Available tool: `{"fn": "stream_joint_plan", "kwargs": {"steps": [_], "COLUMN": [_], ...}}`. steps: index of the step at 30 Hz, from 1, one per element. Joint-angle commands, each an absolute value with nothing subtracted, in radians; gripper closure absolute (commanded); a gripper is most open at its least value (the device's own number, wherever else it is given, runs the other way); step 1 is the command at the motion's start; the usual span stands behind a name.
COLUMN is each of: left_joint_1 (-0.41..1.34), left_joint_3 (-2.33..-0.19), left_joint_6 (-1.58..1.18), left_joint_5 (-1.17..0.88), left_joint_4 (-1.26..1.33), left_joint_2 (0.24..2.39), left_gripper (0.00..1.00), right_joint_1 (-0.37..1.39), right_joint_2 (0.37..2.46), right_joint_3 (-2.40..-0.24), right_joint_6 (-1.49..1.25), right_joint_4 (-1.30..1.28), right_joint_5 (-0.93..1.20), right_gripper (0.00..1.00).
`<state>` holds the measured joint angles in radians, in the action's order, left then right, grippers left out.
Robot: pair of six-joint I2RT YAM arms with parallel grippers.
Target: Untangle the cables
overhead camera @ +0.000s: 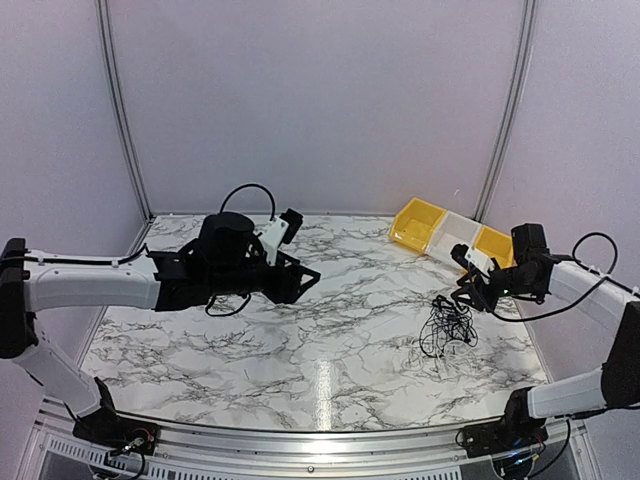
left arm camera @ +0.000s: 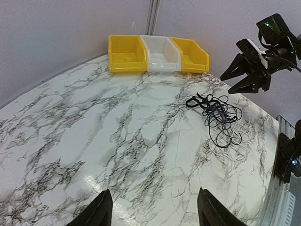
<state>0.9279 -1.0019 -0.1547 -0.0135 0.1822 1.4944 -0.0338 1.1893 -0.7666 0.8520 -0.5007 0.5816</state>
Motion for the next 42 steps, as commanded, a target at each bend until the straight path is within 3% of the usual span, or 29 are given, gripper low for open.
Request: {"fn": "stream_joint_plan", "kwargs": {"steps": [1, 6, 9, 18, 29, 42], "left_joint_1": [1.029, 1.100, 1.132, 1.166, 1.164, 1.164], "left_joint_3": [-1.108, -1.272, -1.344, -1.487, -1.604, -1.784], "left_joint_6": [-0.270, -0.389, -0.400, -0.460, -0.523, -0.578], "left_joint_5": [0.039, -0.009, -0.080, -0.060, 0.028, 0.117], "left_joint_4": [0.188, 0.196, 0.196, 0.210, 0.218, 0.405], "left_joint_2": [1.657, 1.878, 1.967, 2.106, 2.210, 2.378], "left_gripper": [0.35, 0.35, 0.24, 0.25, 0.26, 0.26], "right_joint_1": [-0.015, -0.003, -0.003, -0.003, -0.003, 0.105], "right_joint_2": [1.234, 1.296, 1.326, 1.398, 1.402, 1.246], "right_joint_3": [-0.805, -0.832, -0.846, -0.857, -0.880, -0.945], "right_joint_6": [0.949, 0.953, 0.937, 0.904, 0.860, 0.780], "right_joint_4": [-0.598, -0.611, -0.595, -0.557, -0.550, -0.680], "right_joint_5": [0.582, 0.559, 0.532, 0.483, 0.498, 0.602], "right_gripper": [0.59, 0.65, 0.70, 0.77, 1.00, 1.00]}}
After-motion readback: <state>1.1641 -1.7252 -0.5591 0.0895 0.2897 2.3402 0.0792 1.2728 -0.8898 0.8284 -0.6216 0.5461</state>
